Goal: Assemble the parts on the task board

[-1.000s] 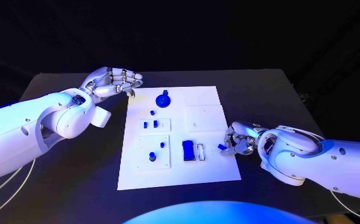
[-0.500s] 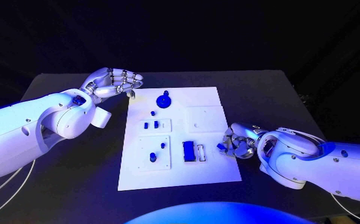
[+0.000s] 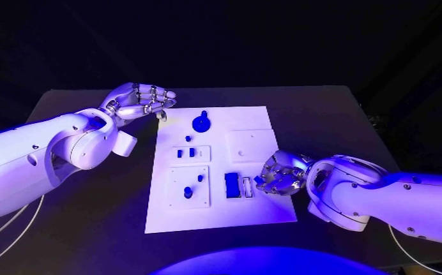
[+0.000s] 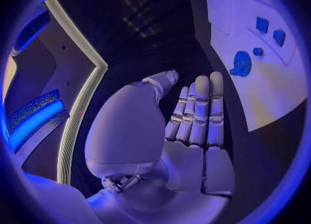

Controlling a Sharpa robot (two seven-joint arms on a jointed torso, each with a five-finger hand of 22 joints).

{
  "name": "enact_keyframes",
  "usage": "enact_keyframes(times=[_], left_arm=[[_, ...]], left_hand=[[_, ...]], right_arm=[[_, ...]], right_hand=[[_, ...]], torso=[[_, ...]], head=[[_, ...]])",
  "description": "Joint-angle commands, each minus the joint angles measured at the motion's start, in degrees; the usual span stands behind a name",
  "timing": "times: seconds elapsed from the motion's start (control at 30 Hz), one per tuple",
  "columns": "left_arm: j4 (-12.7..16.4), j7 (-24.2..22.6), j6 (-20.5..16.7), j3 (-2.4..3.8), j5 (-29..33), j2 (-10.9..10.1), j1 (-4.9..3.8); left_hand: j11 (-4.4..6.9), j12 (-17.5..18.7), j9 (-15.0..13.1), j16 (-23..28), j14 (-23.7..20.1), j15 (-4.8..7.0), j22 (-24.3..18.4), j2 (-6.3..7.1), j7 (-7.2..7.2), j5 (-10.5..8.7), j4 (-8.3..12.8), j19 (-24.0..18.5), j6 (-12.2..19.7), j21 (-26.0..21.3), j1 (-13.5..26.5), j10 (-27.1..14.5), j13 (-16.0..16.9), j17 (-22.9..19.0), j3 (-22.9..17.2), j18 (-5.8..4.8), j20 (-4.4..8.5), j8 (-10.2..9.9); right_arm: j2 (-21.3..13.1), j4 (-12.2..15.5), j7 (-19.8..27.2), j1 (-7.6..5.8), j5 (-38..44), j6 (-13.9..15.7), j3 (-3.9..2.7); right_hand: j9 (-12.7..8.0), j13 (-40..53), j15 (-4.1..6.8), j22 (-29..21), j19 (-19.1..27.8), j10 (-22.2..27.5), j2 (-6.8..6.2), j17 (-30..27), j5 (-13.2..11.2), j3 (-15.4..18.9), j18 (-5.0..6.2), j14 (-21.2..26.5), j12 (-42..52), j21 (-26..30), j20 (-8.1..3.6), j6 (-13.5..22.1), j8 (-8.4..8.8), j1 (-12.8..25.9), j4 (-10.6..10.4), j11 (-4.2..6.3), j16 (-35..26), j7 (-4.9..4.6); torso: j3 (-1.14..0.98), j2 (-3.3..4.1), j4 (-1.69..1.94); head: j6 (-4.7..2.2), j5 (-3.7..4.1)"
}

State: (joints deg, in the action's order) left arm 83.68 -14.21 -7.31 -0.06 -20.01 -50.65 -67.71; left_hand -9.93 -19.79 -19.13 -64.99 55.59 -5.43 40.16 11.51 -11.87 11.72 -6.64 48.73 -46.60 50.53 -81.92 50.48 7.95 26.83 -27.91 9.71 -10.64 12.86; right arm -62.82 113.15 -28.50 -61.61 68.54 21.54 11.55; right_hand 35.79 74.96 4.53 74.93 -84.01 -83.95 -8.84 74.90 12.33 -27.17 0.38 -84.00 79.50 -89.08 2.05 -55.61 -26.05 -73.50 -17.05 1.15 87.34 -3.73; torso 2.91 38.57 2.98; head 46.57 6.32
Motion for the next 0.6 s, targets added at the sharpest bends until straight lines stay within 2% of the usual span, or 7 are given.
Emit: enact_keyframes(times=[0.03, 0.5, 0.57, 0.6], left_arm=[[0.16, -0.11, 0.72, 0.03, 0.19, 0.14, -0.02], [0.21, 0.1, 1.09, 0.03, 0.18, 0.1, -0.02], [0.21, 0.12, 1.11, 0.03, 0.18, 0.1, -0.03], [0.21, 0.13, 1.13, 0.03, 0.18, 0.09, -0.03]], left_hand=[[0.01, -0.2, -0.08, -0.17, -0.29, -0.05, -0.09, -0.34, -1.98, 0.19, -0.21, -0.17, 0.43, -0.3, -0.01, -0.49, 0.1, -0.05, 0.22, 0.81, -0.29, 0.3], [0.0, -0.3, -0.09, -0.21, -0.31, -0.04, -0.09, -0.36, -1.99, 0.19, -0.19, -0.15, 0.46, -0.31, -0.09, -0.58, 0.1, -0.08, 0.21, 0.81, -0.28, 0.33], [0.0, -0.3, -0.09, -0.21, -0.31, -0.04, -0.09, -0.36, -1.99, 0.19, -0.19, -0.15, 0.46, -0.31, -0.09, -0.58, 0.1, -0.08, 0.21, 0.81, -0.28, 0.33], [0.0, -0.3, -0.09, -0.21, -0.31, -0.04, -0.09, -0.36, -1.99, 0.19, -0.19, -0.15, 0.46, -0.31, -0.09, -0.58, 0.1, -0.08, 0.21, 0.81, -0.28, 0.33]], right_arm=[[0.65, -0.21, 1.19, -0.01, -4.12, 0.21, 0.0], [3.62, -2.06, 0.21, 0.23, -5.25, 0.91, -0.01], [3.78, -2.29, 0.03, 0.26, -5.18, 0.67, -0.01], [3.89, -2.42, -0.06, 0.27, -5.16, 0.43, -0.01]], right_hand=[[0.1, 9.5, -0.36, 14.82, -5.64, -1.87, -0.04, 9.35, -0.15, -4.89, -0.2, -4.84, 0.18, -0.1, 0.11, -0.09, -0.07, 0.97, 4.48, -0.51, 0.02, 0.08], [0.16, 9.61, -0.44, 14.79, -5.59, -1.92, -0.97, 9.24, -1.84, -4.57, -0.17, -4.82, 0.24, 0.02, 0.19, -0.63, 0.1, 7.17, 3.6, -0.61, -0.03, 0.0], [0.16, 9.61, -0.44, 14.78, -5.59, -1.93, -1.05, 9.24, -1.83, -4.42, -0.17, -4.82, 0.25, 0.03, 0.2, -0.73, 0.09, 7.72, 3.48, -0.61, -0.03, 0.0], [0.19, 9.61, -0.44, 14.79, -5.59, -1.92, -1.21, 9.23, -0.92, -4.08, -0.17, -4.82, 0.21, 0.02, 0.2, -0.85, 0.08, 8.44, 3.36, -0.6, -0.03, 0.02]], torso=[[0.01, 0.0, 0.01], [-0.01, 0.01, -0.01], [-0.02, 0.01, -0.01], [-0.03, 0.0, 0.0]], head=[[0.12, -0.07], [0.25, -0.43], [0.33, -0.44], [0.36, -0.42]])
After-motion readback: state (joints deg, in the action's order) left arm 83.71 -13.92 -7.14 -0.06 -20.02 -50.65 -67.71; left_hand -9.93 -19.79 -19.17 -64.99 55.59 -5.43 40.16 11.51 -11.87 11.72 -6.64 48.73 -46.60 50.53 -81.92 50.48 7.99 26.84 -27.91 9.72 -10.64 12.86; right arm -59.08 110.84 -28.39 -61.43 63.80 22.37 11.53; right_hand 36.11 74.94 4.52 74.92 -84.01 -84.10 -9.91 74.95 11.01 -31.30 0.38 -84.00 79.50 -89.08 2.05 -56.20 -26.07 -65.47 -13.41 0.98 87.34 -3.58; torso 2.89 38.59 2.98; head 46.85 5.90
